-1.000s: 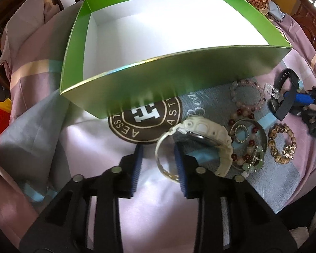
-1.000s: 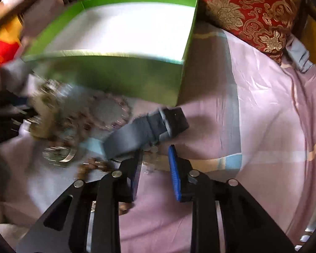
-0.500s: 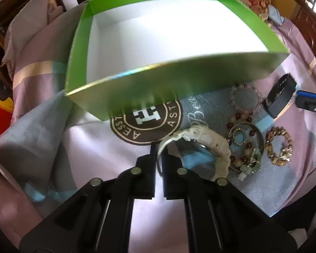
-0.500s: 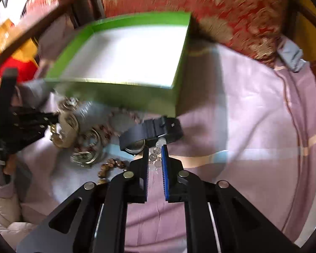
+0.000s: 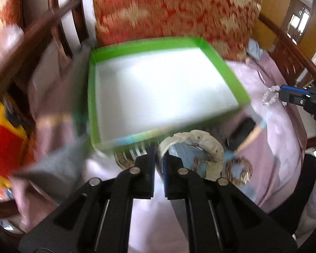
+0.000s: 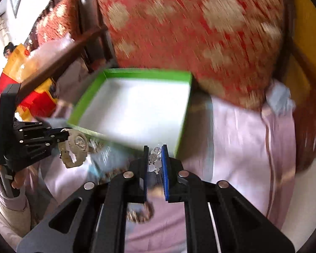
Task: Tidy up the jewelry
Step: 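Drop the white watch into the box with the left tool while the right tool drops the clear bracelet in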
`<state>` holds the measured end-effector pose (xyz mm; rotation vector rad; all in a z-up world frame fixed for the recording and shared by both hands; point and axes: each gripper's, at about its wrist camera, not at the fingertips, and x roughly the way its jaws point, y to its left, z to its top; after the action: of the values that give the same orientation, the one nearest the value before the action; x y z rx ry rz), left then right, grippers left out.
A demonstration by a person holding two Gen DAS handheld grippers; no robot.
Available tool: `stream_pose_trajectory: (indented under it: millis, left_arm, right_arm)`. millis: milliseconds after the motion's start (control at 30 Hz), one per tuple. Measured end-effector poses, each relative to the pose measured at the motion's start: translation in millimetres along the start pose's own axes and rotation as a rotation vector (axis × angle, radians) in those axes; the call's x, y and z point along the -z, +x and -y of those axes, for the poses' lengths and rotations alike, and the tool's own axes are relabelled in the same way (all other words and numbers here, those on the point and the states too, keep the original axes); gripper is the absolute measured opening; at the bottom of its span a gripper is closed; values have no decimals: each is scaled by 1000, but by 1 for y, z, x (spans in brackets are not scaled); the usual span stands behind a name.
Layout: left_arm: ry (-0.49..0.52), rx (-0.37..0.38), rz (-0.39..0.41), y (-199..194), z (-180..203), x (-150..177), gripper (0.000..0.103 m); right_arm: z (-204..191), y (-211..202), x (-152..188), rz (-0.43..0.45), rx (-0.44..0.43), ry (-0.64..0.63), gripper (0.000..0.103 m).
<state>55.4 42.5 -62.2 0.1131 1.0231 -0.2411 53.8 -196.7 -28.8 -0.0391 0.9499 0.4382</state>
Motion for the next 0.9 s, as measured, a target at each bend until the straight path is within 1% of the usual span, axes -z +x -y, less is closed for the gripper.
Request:
stream_pose_trajectory:
  millis: [67,133,200,233,267,300,333,367,400,433,467,533,567,600,667,700,767,833,900]
  left_arm:
    - [-5,-30,59,-9,-3,-15,6]
    - [-53,-39,124,-9,-14,-31,6]
    - [-94,-44,134,6,-26,-41,6]
    - [-112,-41,103,20,-31,-43,7]
    - [-126,-24,67,34,-35,-43,10]
    - [-145,0,32,45,-39,-42,13]
    - [-161,15,12,51,-42,-40,18]
    - [-174,27,-11,58,-44,-37,19]
    - [-170,24,-7,57,-44,-35,19]
    - [-159,16,13,52,-42,-32,23]
    - [-145,11,36,45,-41,-31,38]
    - [-126,42,81,26,-39,-24,55]
    - [-114,65,97,18,-36,-20,56]
    - [-89,99,103,8,-32,-14,56]
    - [-17,144,87,-1,-19,-3,56]
    - [40,149,69,-3,-6,4,56]
    - [110,143,42,3,11,15,56]
    - [163,112,-18,20,28,25,56]
    - [200,85,-103,45,40,33,54]
  right_arm:
    - [-6,3,-16,35,-16,-13,11]
    - [-12,19,-30,63,-33,-19,11]
    - [-16,38,-35,68,-37,-23,12]
    - [-16,50,-36,66,-43,-17,15]
    - [-16,59,-36,65,-43,-7,33]
    - [-15,70,-32,57,-32,6,52]
    - [-15,73,-30,53,-26,15,53]
    - [-14,74,-28,43,-29,16,53]
    - [-13,71,-24,28,-54,15,53]
    - [-11,65,-22,34,-70,16,53]
    - [-9,57,-20,44,-84,17,53]
    - [-4,41,-13,55,-119,14,53]
    - [-3,36,-10,57,-132,12,54]
    - [0,29,-3,58,-161,6,57]
    - [6,22,19,44,-207,-8,59]
    - [8,22,28,28,-205,-12,59]
    - [16,29,50,-27,-169,-5,59]
    - [22,40,61,-78,-164,20,59]
    - [25,55,65,-126,-151,43,59]
